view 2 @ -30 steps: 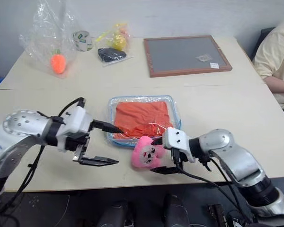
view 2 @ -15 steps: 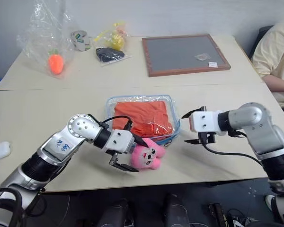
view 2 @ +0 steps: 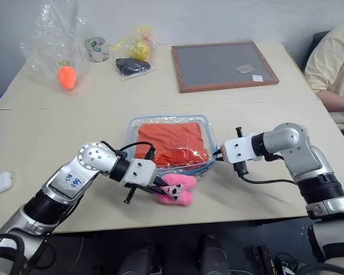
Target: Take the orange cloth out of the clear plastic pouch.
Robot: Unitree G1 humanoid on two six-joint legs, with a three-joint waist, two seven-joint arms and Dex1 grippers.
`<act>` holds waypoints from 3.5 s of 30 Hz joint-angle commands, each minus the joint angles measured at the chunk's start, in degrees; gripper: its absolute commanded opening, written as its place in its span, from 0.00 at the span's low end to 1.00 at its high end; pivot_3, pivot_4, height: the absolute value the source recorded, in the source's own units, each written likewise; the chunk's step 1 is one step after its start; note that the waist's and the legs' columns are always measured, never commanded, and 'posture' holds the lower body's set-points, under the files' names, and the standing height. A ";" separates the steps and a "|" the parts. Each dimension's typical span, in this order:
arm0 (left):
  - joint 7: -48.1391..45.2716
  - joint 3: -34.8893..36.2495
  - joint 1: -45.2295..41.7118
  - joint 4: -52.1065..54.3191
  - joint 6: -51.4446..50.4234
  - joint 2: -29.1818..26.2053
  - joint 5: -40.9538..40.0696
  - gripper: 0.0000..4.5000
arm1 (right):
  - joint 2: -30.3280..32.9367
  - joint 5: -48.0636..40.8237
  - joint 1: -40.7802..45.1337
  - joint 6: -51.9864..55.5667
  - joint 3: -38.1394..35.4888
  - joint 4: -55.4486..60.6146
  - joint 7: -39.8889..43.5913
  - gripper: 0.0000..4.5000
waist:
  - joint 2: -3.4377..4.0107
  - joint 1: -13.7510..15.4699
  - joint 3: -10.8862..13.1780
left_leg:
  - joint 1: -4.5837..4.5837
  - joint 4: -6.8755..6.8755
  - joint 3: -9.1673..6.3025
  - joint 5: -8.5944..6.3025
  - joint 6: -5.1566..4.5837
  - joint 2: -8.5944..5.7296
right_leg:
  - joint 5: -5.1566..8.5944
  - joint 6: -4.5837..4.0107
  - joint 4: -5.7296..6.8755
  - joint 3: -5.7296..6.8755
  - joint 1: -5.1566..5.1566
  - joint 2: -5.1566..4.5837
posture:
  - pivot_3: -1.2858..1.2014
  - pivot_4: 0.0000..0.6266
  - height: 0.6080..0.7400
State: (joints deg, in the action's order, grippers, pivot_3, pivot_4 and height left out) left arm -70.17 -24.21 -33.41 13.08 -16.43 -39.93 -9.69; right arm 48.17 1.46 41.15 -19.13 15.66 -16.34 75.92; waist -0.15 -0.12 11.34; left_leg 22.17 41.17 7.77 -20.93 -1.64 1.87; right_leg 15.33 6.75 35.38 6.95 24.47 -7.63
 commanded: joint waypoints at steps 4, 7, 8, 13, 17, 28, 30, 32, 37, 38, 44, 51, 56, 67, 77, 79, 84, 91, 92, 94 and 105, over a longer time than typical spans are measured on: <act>6.26 9.76 8.81 9.34 -8.12 -4.83 -1.57 0.00 | -0.23 0.12 1.83 -4.28 -1.34 -3.12 -0.42 0.00 | 0.00 -0.13 0.00 | -0.02 0.00 -0.18 0.00 0.00 0.03 | 0.00 -0.01 0.02 -0.01 0.01 0.01 | 0.52 0.24 1.00; 8.96 19.40 16.95 14.01 -12.94 -8.42 -4.68 0.00 | -0.08 -0.32 2.25 -7.05 -1.83 -5.34 -0.15 0.00 | 0.01 -0.30 0.01 | -0.03 -0.01 -0.41 0.00 0.00 0.08 | 0.01 -0.03 0.06 -0.08 0.05 0.01 | 0.52 0.24 1.00; 9.63 23.33 20.20 15.03 -14.31 -9.63 -5.61 0.00 | 0.07 -0.60 2.25 -8.38 -1.97 -6.06 0.11 0.00 | 0.03 -0.36 0.02 | -0.03 -0.01 -0.42 0.00 0.00 0.15 | 0.02 -0.03 0.07 -0.08 0.05 0.00 | 0.52 0.24 1.00; 10.55 41.13 33.20 13.36 -16.18 -13.93 -7.59 0.00 | 0.40 -1.80 2.17 -12.31 -2.54 -9.15 1.01 0.00 | 0.04 -0.12 0.03 | -0.05 0.01 -0.41 0.00 0.00 0.37 | 0.03 -0.05 0.06 -0.07 0.04 -0.02 | 0.52 0.24 1.00; 10.71 50.20 36.23 5.20 -13.65 -16.55 -6.86 0.00 | 0.18 -0.89 2.89 -15.80 -2.39 -12.46 -0.04 0.00 | 0.06 -0.05 0.03 | -0.06 0.04 -0.41 0.00 0.01 0.37 | 0.04 -0.08 0.10 -0.04 0.03 -0.02 | 0.52 0.24 1.00; 13.33 50.01 30.95 -1.99 -11.97 -17.87 -7.43 0.00 | -1.44 -2.10 3.02 -14.58 -2.14 -13.19 -0.38 0.00 | 0.08 -0.57 0.05 | -0.06 -0.02 -0.19 -0.02 0.05 0.36 | 0.06 -0.11 0.14 -0.08 0.09 0.01 | 0.52 0.24 1.00; 13.49 49.26 30.98 -1.01 -13.02 -17.10 -8.50 0.00 | -1.36 -3.24 2.44 -11.48 -2.35 -12.10 0.34 0.00 | 0.08 -0.72 0.05 | -0.06 -0.03 0.00 -0.03 0.05 0.38 | 0.06 -0.11 0.13 -0.08 0.10 0.01 | 0.52 0.24 1.00; 13.78 48.55 31.45 0.34 -14.21 -16.19 -9.74 0.16 | -1.00 -4.93 1.51 -6.99 -2.71 -10.23 1.39 0.10 | 0.08 -0.79 0.05 | -0.06 -0.04 0.09 -0.03 0.05 0.39 | 0.06 -0.11 0.13 -0.09 0.10 0.00 | 0.52 0.24 1.00; 14.21 48.76 32.86 2.47 -15.62 -14.90 -11.32 0.51 | 0.89 -7.91 -2.08 -0.52 -4.83 -4.34 2.23 0.45 | 0.08 -0.85 0.04 | -0.06 -0.04 0.16 -0.03 0.06 0.41 | 0.07 -0.12 0.14 -0.10 0.11 0.01 | 0.52 0.24 1.00; 13.95 49.44 33.42 2.84 -15.83 -14.98 -11.75 0.58 | 1.33 -8.96 -3.05 1.70 -5.72 -2.57 2.21 0.53 | 0.08 -0.86 0.04 | -0.06 -0.04 0.16 -0.03 0.06 0.42 | 0.07 -0.12 0.15 -0.10 0.12 0.01 | 0.52 0.24 1.00; 5.41 60.35 36.76 8.01 -22.55 -20.75 -20.91 1.00 | 4.76 -21.78 -9.97 24.68 -13.80 14.95 0.32 0.99 | 0.07 -0.89 0.05 | -0.01 -0.05 -0.02 -0.05 0.08 0.51 | 0.08 -0.15 0.20 -0.15 0.27 0.04 | 0.52 0.24 1.00; 7.82 41.15 20.60 14.55 -17.24 -23.51 -18.20 1.00 | 7.24 -36.51 -17.33 47.13 -20.46 34.62 -4.12 0.99 | 0.17 0.79 -0.02 | -0.14 -0.03 -0.24 -0.06 0.08 0.36 | 0.08 -0.15 0.23 -0.23 0.13 -0.05 | 0.52 0.24 1.00; 11.24 17.62 5.97 4.14 -2.36 -12.76 -0.74 1.00 | 6.39 -38.75 -21.02 51.08 -21.30 41.41 -7.75 0.99 | 0.12 1.48 -0.05 | -0.09 0.00 0.28 -0.06 0.08 -0.03 | 0.06 -0.14 0.29 -0.24 0.19 0.01 | 0.52 0.24 1.00; 14.66 11.30 -2.08 -13.48 14.30 -0.78 8.83 0.72 | 6.21 -38.24 -23.18 52.20 -22.14 44.18 -11.73 1.00 | 0.06 1.41 -0.06 | -0.07 -0.02 0.39 -0.06 0.03 0.00 | 0.05 -0.11 0.24 -0.30 0.26 0.05 | 0.52 0.24 1.00; 15.12 11.21 -0.06 -11.80 13.53 0.90 8.69 0.03 | 5.34 -38.35 -24.40 52.12 -22.00 45.50 -14.34 1.00 | 0.04 1.52 -0.07 | -0.07 0.08 0.34 -0.06 -0.02 0.00 | 0.03 -0.08 0.25 -0.29 0.21 0.00 | 0.52 0.24 1.00; 16.19 12.15 0.59 -9.19 9.18 2.45 6.95 0.01 | 5.09 -38.31 -24.57 51.98 -21.79 45.64 -14.59 1.00 | 0.04 1.51 -0.07 | -0.06 0.07 0.34 -0.06 -0.02 0.00 | 0.03 -0.08 0.25 -0.29 0.21 0.01 | 0.52 0.24 1.00; 19.49 17.44 1.67 -2.46 -5.01 6.91 -0.82 0.00 | 2.61 -36.85 -24.43 51.57 -19.38 46.51 -17.35 0.79 | 0.03 1.50 -0.07 | -0.04 0.12 0.28 -0.06 -0.02 0.02 | 0.03 -0.07 0.27 -0.27 0.19 0.00 | 0.52 0.24 1.00; 24.71 20.53 3.03 2.83 -14.65 9.69 -4.31 0.00 | -3.76 -18.58 -20.76 43.16 -6.96 42.78 -26.62 0.23 | 0.00 1.34 -0.09 | -0.06 0.12 0.08 -0.06 -0.02 0.02 | 0.03 -0.07 0.29 -0.27 0.18 0.01 | 0.52 0.24 1.00; 25.07 20.40 3.29 3.48 -15.20 9.80 -4.38 0.00 | -5.16 -15.34 -19.55 41.64 -5.52 41.05 -28.73 0.15 | 0.00 1.31 -0.09 | -0.06 0.13 0.09 -0.06 -0.01 0.01 | 0.03 -0.07 0.29 -0.28 0.18 0.01 | 0.52 0.24 1.00; 25.87 19.89 3.85 4.89 -16.21 10.13 -4.55 0.00 | -7.60 -8.81 -17.26 37.96 -2.31 37.38 -32.18 0.08 | -0.01 1.21 -0.10 | -0.06 0.13 0.11 -0.05 -0.01 0.01 | 0.03 -0.07 0.29 -0.27 0.18 0.01 | 0.52 0.24 1.00; 28.54 18.71 3.55 8.46 -19.84 11.94 -5.46 0.00 | -12.31 10.72 -14.69 26.47 4.31 25.15 -40.64 0.51 | -0.01 1.07 -0.10 | -0.03 0.11 0.22 -0.05 0.01 0.02 | 0.03 -0.07 0.25 -0.20 0.16 0.03 | 0.52 0.24 1.00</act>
State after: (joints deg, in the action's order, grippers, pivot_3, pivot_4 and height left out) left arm -41.92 -5.65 -28.97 18.12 -36.42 -28.03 -13.93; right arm 36.60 10.00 25.73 8.92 20.54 9.00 37.71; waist -0.16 0.95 11.24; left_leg 22.14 41.27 7.99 -20.97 -1.63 1.89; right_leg 15.36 6.67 35.64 6.74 24.63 -7.60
